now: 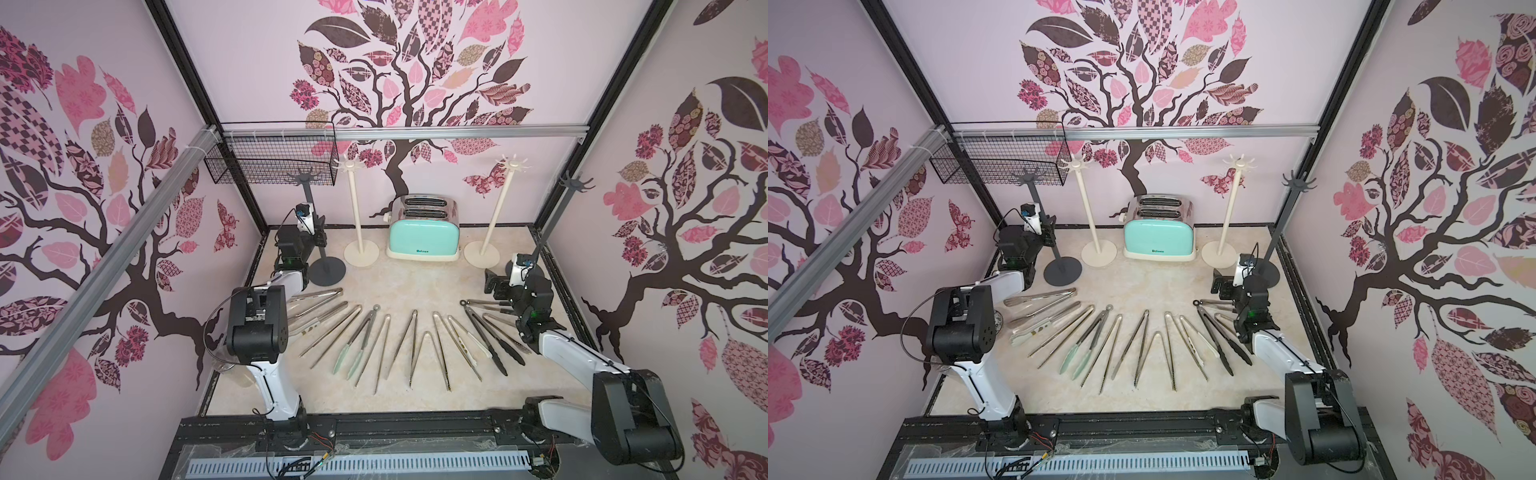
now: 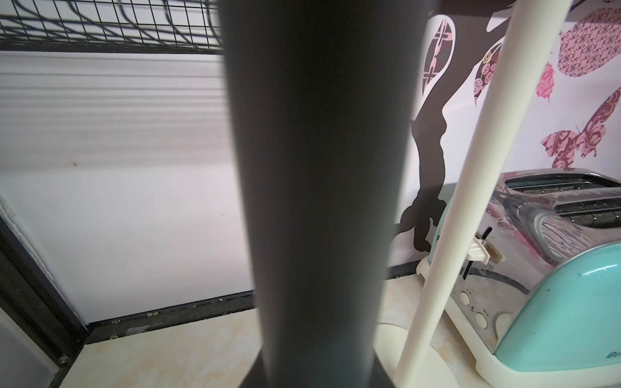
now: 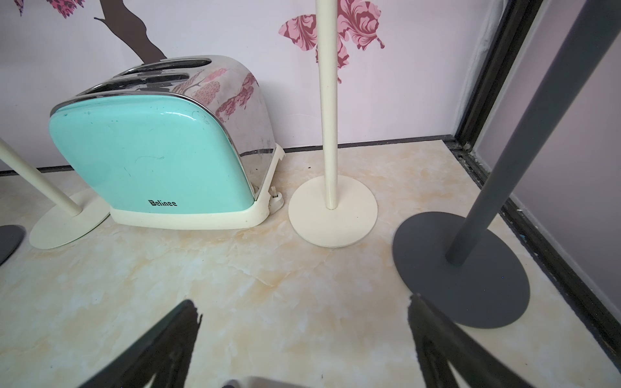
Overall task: Hang food tongs on kitchen utensil racks
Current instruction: Pick up the rack from the center of the board, then place the rack at the center of the board.
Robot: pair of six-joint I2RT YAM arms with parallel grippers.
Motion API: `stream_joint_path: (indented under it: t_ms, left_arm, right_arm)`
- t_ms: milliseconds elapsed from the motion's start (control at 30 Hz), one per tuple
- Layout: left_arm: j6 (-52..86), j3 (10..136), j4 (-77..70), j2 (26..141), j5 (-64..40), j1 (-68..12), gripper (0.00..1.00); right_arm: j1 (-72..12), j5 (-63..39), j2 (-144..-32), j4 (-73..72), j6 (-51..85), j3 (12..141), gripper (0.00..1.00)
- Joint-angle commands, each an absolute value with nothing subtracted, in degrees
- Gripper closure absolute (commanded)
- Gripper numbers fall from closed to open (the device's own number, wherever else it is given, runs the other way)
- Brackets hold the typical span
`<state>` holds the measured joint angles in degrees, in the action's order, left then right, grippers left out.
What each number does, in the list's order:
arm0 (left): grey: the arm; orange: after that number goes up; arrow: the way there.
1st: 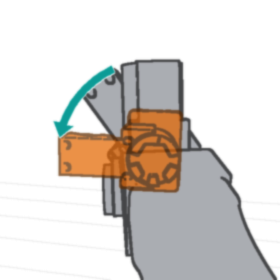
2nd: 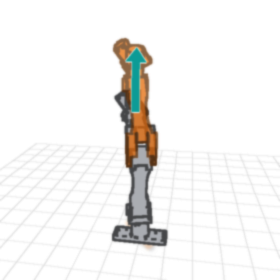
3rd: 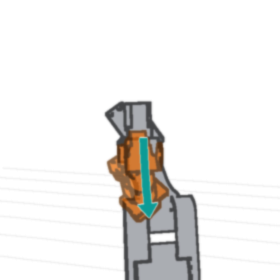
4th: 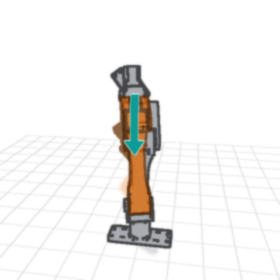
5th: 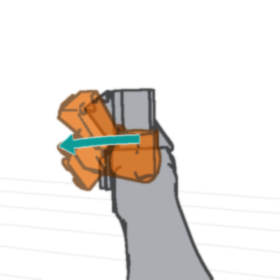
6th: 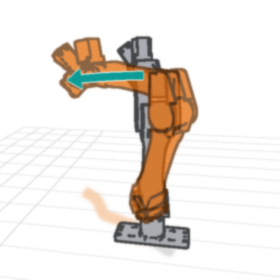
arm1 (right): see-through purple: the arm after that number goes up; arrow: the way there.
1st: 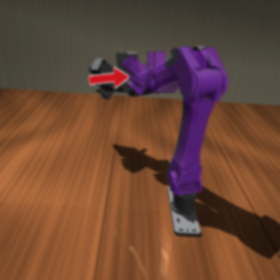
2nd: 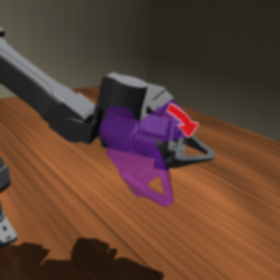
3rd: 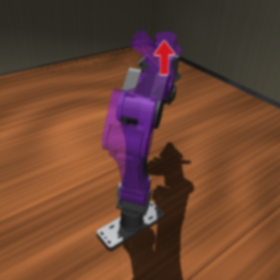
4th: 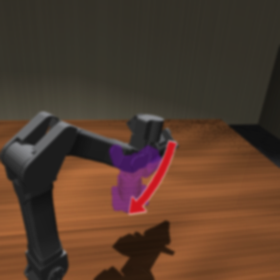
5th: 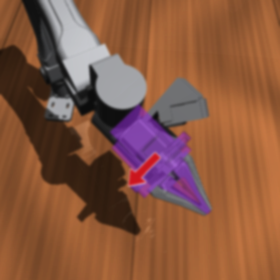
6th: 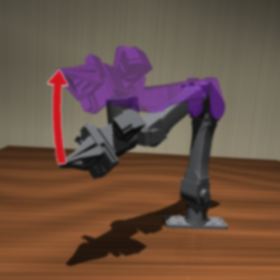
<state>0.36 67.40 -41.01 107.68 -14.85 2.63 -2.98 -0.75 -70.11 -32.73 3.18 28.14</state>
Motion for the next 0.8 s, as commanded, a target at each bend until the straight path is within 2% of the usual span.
stream_joint_path:
  t_ms: [0,400,767]
  left_arm:
    - [-0.04,68.56,-46.4,101.25,-13.97,2.44,1.0]
    - [-2.55,66.1,-40.64,91.29,-13.21,0.0,1.0]
    - [-7.35,59.01,-29.66,79.19,-5.7,-13.24,1.0]
  right_arm:
    - [-3.36,-1.33,-68.92,-32.85,3.25,29.09,0.0]
    - [-3.4,-2.6,-65.79,-32.78,4.48,27.64,0.0]
    - [-3.38,-4.23,-62.61,-31.5,7.17,27.32,0.01]
